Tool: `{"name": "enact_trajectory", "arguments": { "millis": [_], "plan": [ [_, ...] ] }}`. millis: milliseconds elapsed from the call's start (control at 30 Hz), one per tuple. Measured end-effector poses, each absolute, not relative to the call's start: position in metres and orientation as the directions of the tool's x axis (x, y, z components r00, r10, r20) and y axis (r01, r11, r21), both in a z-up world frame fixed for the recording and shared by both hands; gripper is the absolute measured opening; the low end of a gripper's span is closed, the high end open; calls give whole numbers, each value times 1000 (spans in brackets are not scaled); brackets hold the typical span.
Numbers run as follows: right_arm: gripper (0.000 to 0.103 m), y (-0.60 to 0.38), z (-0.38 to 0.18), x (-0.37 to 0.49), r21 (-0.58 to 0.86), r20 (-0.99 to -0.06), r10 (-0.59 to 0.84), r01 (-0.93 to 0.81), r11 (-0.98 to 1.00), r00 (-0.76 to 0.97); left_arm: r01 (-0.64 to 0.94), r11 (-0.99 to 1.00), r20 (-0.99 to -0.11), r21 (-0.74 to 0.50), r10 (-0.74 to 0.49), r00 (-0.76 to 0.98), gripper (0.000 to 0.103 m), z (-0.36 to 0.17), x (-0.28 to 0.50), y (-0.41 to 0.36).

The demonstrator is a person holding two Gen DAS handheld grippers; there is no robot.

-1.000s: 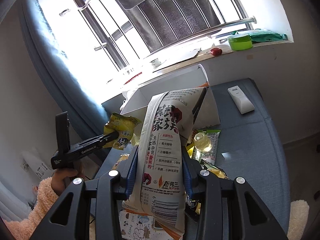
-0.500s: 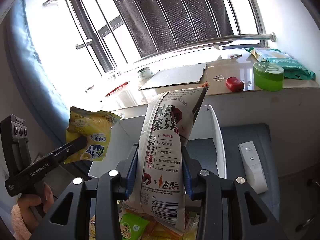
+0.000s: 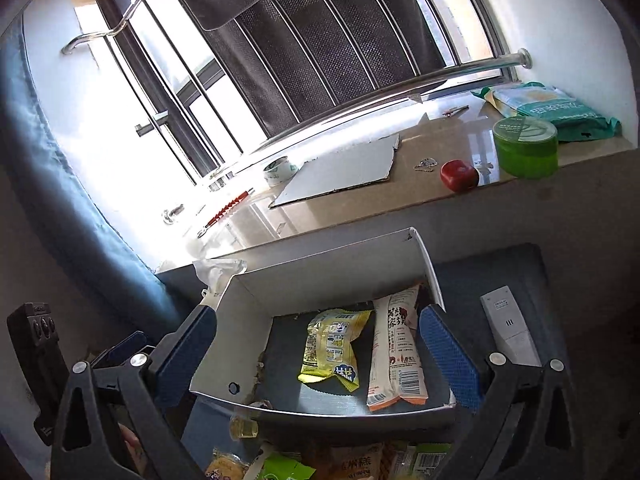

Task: Organize snacks
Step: 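Drop white long bag into box with right gripper while left drops yellow chip bag, then grasp the green seaweed pack with the right gripper and drop it into the box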

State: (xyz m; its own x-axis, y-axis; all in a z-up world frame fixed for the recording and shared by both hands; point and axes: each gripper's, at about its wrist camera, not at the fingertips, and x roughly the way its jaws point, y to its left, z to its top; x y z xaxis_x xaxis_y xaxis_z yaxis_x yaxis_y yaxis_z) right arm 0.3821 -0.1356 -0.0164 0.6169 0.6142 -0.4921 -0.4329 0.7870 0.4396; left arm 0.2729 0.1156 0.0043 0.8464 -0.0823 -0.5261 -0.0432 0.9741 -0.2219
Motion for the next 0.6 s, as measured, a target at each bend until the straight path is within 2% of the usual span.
{"name": "enact_trajectory", "arguments": {
  "millis": [200,433,600],
  "plan": [
    [103,-145,-1,328,365,-439,642,-528,767,629,-38,978,-530,-205,-78,844,103,15,222,107],
    [103,-159,-8,252,221,-422,620,-588,778,662,3,984,-495,-178,-92,864,103,5,144,77],
    [103,-186,-33,205,228,-406,598,-556,799,692,22,972,-476,-232,-134,869,103,-23,86,58]
  ]
}}
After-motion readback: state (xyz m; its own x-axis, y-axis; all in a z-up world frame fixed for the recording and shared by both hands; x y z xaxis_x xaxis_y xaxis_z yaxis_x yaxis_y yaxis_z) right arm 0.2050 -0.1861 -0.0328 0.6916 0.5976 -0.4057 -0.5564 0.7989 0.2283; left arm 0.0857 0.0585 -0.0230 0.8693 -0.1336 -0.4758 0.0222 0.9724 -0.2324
